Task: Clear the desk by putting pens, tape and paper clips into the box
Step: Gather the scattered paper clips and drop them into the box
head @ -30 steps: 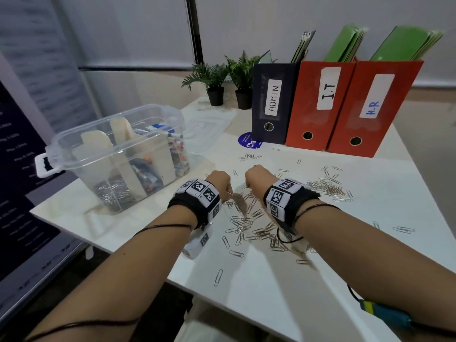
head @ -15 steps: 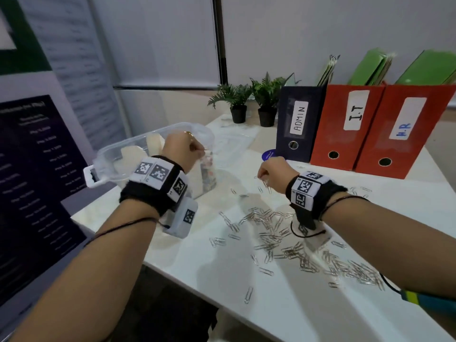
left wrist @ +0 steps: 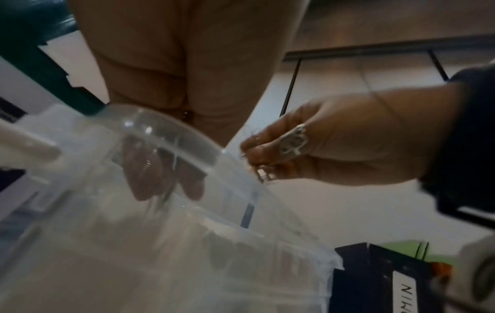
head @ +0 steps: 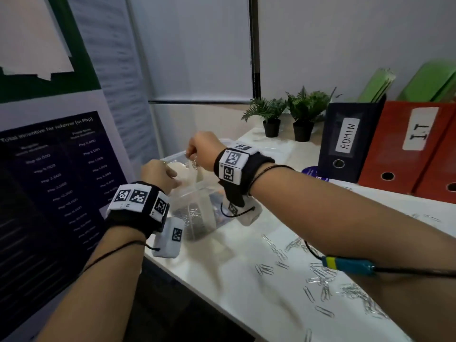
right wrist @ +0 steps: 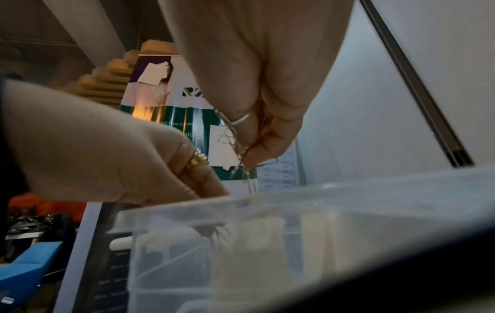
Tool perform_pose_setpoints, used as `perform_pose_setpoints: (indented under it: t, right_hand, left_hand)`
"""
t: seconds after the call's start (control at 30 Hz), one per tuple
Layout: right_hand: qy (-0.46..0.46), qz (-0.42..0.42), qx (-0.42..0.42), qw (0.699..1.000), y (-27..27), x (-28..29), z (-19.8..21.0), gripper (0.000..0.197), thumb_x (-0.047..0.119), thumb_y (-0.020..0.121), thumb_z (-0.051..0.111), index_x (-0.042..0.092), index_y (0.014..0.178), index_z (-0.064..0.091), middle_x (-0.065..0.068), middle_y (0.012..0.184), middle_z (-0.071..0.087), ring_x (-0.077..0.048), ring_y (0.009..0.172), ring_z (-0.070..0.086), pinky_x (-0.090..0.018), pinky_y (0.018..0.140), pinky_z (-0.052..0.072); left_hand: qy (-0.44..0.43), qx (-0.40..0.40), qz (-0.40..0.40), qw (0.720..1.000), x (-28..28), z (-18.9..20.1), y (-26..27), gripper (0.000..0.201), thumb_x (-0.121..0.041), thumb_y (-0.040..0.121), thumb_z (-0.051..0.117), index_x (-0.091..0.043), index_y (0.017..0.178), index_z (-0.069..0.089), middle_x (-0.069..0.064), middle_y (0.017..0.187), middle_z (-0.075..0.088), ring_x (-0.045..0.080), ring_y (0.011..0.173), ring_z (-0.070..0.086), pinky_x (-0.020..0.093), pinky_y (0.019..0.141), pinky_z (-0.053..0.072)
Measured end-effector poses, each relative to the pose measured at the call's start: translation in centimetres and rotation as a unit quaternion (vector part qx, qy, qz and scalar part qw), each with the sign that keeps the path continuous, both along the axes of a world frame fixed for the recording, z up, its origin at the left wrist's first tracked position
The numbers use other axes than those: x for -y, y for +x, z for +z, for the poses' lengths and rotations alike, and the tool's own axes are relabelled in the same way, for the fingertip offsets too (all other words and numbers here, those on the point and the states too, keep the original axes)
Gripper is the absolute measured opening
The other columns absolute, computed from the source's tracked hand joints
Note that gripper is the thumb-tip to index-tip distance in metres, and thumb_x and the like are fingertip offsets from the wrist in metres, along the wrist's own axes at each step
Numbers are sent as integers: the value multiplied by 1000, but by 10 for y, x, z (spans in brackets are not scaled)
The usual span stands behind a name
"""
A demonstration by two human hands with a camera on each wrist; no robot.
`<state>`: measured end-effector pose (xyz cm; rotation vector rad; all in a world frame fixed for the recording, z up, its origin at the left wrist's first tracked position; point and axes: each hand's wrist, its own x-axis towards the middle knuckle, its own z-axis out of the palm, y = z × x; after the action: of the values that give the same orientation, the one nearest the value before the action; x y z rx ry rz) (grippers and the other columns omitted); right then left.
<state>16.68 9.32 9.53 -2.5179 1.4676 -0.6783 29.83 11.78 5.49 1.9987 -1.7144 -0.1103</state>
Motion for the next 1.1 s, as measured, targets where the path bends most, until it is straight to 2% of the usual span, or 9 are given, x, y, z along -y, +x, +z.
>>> perform_pose_setpoints:
  t: [0.17,0.3,0.43,0.5,0.6,0.7,0.83,0.97,1.1]
  right_hand:
    - [63,5,-21,998,28,10,-17,25,9,89,60,0,111,67,-16,113,68,-29,107,64,-34,95,49]
    - [84,34,-18,996,25,11,-25,37,15,81,72,6,116,66,-9,115,68,-21,106,64,-31,98,48]
    - [60,38,-7,997,22,12,-28,22,11,81,69,6,102,73,-11,104,72,-23,100,66,-29,92,50]
    - [50,35,-2,998,17,9,-28,20,11,82,68,6,100,74,-11,102,73,-22,98,66,-29,91,49]
    - [25,42,20,999,1,-1,-26,26,16,84,68,6,108,70,-10,108,71,-21,101,65,-26,94,47]
    - [-13,19,47,999,-28,-17,-25,26,19,87,65,7,110,69,-9,108,71,-21,101,65,-26,93,47]
    - [4,-27,128,991,-88,-51,-34,25,16,83,70,5,105,71,-11,102,72,-19,92,67,-26,90,51]
    - [82,-85,49,992,-162,-99,-60,26,18,82,71,8,106,71,-9,101,71,-15,87,64,-18,77,48]
    - [188,-153,-103,965,-230,-146,-96,32,20,81,73,13,111,68,-4,107,67,-10,85,54,-16,76,37]
  left_hand:
    - [63,1,-11,998,7,2,8,52,-3,79,68,-1,129,52,11,122,60,25,115,55,28,95,42]
    - [52,0,-26,998,10,-2,15,46,3,82,51,-4,127,50,11,129,54,26,119,51,35,101,43]
    - [38,-42,-62,996,5,-9,15,61,6,85,38,-14,143,34,7,144,42,25,131,42,39,112,33]
    - [21,-46,-70,996,-1,-10,11,62,7,87,35,-16,144,33,6,146,40,26,129,43,39,110,35]
    - [-33,-31,-76,996,-14,-8,3,57,2,89,40,-19,142,37,8,145,39,32,125,46,46,104,40]
    - [-75,-2,-84,994,-29,-2,-9,49,-10,91,50,-20,139,42,7,143,35,30,132,32,49,109,31]
    - [-100,47,-138,984,-57,7,-45,50,-23,88,62,-21,135,46,10,140,34,30,131,25,35,110,21]
    - [-28,64,-261,963,-85,-12,-95,53,-37,77,72,-26,124,54,4,133,39,25,128,34,36,110,29]
    - [138,168,-382,898,-112,-52,-145,50,-36,76,73,-25,122,55,2,128,44,19,121,44,26,99,33]
